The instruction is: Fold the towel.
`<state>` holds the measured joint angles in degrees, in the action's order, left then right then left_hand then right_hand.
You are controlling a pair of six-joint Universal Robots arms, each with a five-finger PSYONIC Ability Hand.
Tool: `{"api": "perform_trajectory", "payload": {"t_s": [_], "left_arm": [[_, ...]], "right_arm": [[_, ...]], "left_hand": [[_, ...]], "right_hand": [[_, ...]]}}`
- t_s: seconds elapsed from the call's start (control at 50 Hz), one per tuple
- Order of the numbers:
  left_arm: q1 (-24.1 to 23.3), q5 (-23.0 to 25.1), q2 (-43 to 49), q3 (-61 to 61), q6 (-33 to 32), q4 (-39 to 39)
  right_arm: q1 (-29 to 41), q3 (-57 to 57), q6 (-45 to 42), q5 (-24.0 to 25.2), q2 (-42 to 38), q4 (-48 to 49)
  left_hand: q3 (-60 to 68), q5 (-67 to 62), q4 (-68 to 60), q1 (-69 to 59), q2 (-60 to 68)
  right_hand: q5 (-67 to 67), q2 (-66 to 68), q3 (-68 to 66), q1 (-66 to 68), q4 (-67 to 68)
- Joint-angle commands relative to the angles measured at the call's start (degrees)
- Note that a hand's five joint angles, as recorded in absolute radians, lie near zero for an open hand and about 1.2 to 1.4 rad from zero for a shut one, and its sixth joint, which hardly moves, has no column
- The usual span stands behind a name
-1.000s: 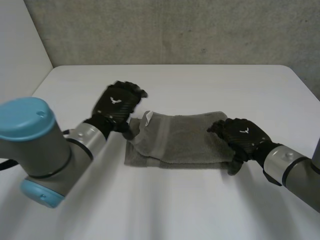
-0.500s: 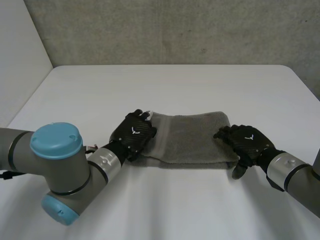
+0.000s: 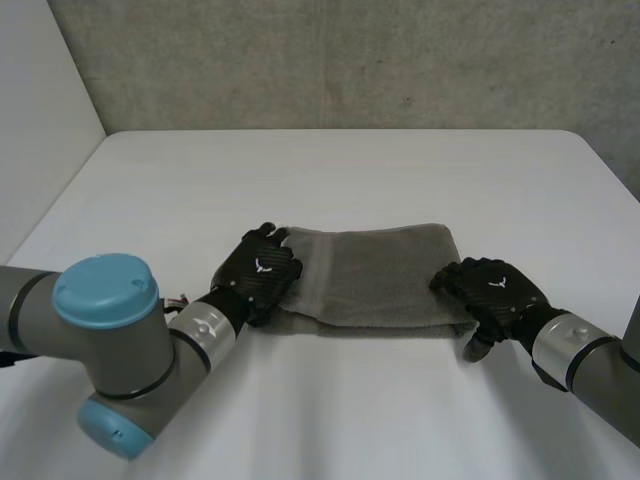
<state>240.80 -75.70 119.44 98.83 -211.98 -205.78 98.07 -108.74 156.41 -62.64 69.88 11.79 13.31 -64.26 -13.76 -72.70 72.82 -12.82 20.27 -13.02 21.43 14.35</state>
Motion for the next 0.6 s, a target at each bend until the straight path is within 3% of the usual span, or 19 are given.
{"api": "perform_trajectory", "payload": {"t_s": [0.02, 0.14, 0.24, 0.28, 0.6], "left_arm": [[0.55, 0.2, -2.63, 4.43, 0.51, 0.29], [0.55, 0.2, -2.28, 5.85, 0.34, -0.15], [0.55, -0.24, -0.71, 4.62, 0.16, -0.59], [0.64, -0.33, -0.61, 4.27, 0.16, -0.59], [0.99, -6.3, -4.56, 4.79, 0.86, -0.33]], "right_arm": [[0.46, -0.15, -0.75, -0.03, 0.08, 0.08], [0.46, -0.15, -2.95, 0.06, -0.01, 0.34], [0.46, -0.07, -3.22, -0.03, -0.27, 2.0], [0.46, -0.07, -3.3, -0.03, -0.53, 2.71], [0.55, 1.78, -3.74, -0.2, -4.58, 4.47]], "left_hand": [[-3.31, -1.9, 3.76, -3.46, 3.34], [-3.31, 3.32, 3.76, 1.76, -1.88], [-3.31, 36.73, 3.76, 35.18, -35.3], [-3.31, 40.62, 3.76, 39.07, -39.19], [-3.31, 47.38, 3.76, 45.83, -45.95]], "right_hand": [[-0.55, 3.1, 3.02, 1.94, -4.35], [-5.58, 8.13, 3.02, 6.98, -4.35], [-8.95, 11.5, 3.02, 10.34, -4.35], [-9.63, 12.17, 3.02, 11.02, -4.35], [-24.44, 26.98, 3.02, 25.83, -4.35]]}}
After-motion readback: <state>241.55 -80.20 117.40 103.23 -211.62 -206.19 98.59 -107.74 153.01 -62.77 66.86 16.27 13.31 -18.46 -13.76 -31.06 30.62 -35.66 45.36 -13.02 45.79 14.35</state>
